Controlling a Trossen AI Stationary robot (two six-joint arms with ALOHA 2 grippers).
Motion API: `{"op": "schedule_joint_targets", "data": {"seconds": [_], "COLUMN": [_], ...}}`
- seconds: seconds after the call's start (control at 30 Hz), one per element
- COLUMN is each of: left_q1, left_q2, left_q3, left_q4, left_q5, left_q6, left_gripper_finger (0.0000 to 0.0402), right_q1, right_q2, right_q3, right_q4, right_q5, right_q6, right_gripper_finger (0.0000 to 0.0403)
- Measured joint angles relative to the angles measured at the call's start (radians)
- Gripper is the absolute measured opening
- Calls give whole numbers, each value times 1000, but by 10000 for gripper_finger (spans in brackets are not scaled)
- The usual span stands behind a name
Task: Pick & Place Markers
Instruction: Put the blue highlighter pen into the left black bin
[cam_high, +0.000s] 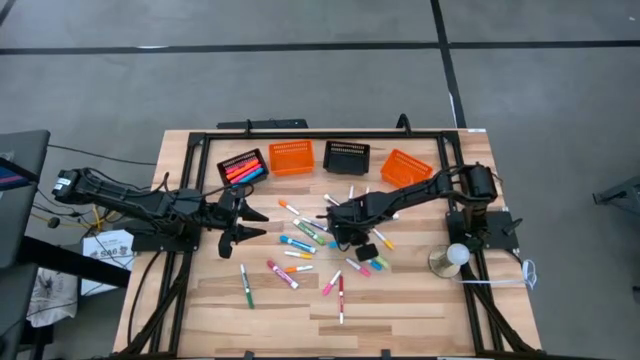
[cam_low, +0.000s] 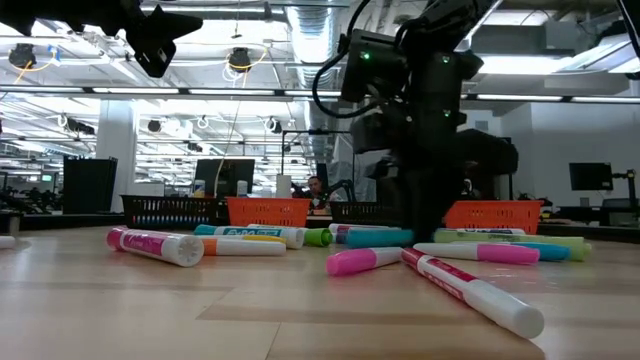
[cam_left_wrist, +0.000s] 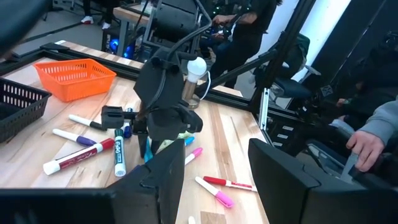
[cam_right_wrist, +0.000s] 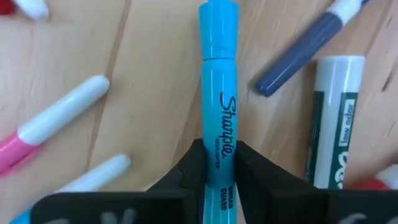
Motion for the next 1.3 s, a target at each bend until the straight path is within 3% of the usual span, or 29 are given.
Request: {"op": "schedule_joint_targets", "data": {"seconds": [0.7, 0.97, 1.13, 1.3], "left_q1": [0, 0, 0, 0], "left_q2": [0, 0, 0, 0], "left_q3": [0, 0, 0, 0], "left_q4": [17, 25, 31, 41], "left_q5": [0, 0, 0, 0], "left_q6": [-52, -52, -52, -53], "left_gripper_finger": [176, 176, 176, 176], "right_q1": [-8, -68, -116, -145], "right_q2": [-20, -20, -20, -20], "right_q3": [441, 554, 558, 558], "right_q4": [-323, -279, -129, 67], "right_q5": [-36, -302, -535, -656], "right_q6": [-30, 50, 193, 325], "right_gripper_finger": [48, 48, 48, 48]}}
